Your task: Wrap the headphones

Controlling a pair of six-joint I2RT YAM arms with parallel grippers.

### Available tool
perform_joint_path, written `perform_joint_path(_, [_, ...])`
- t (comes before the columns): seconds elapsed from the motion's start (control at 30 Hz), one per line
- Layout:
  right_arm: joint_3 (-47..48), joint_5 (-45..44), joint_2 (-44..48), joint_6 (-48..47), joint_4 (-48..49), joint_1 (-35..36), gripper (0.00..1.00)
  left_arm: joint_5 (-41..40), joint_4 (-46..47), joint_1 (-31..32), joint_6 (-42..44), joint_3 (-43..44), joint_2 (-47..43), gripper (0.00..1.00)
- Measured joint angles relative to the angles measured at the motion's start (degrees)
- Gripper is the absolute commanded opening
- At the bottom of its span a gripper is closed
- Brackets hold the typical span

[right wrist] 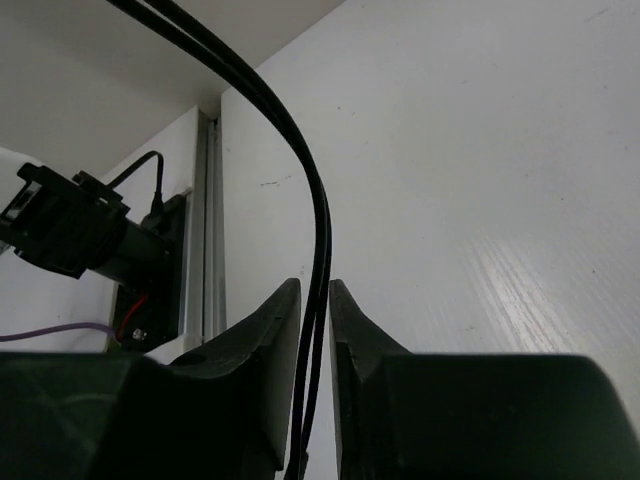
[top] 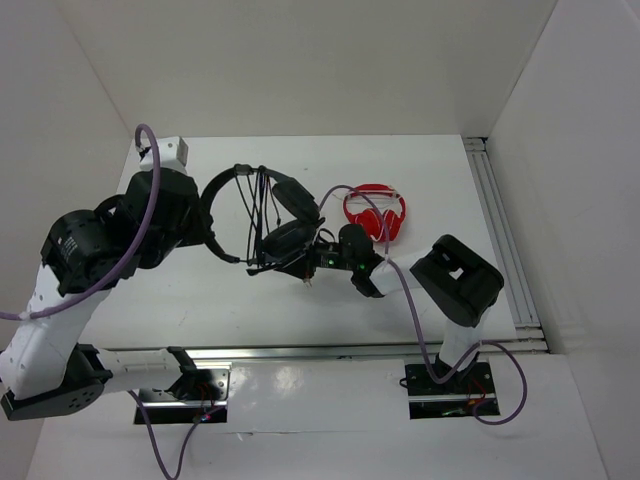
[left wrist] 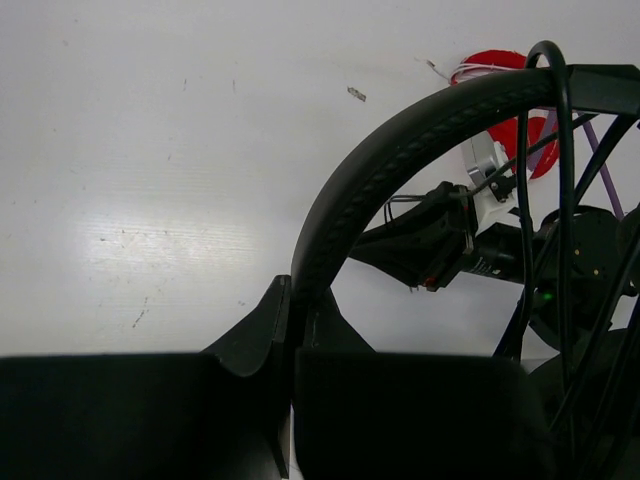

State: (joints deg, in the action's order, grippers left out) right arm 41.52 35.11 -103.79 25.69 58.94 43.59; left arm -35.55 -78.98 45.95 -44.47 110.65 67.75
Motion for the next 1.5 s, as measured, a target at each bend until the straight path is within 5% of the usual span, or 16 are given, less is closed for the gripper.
perform_joint_path(0.07, [0.00,0.33,0.83,0.15,0.24,0.15,0.20,0.04,0.61,-0.15,-0.52,-0.55,-0.46,0.00])
perform_joint_path(0.87, [0.07,1.31,1.75,-0.48,-1.18,1.92,0.20,1.38,1.29,-3.72,-0.55,-2.34,-2.34,0.00])
perform_joint_path(1.2, [0.07,0.81,1.68,-1.90,-2.43,2.45,0.00,1.95,2.19,-6.58,0.50,-2.34,-2.34,0.00])
perform_joint_path(1.5, [-1.16,-18.58,6.71,-4.33,-11.06,9.75,0.00,3.13,4.33,-14.32,1.25,-4.98,-1.36,0.00])
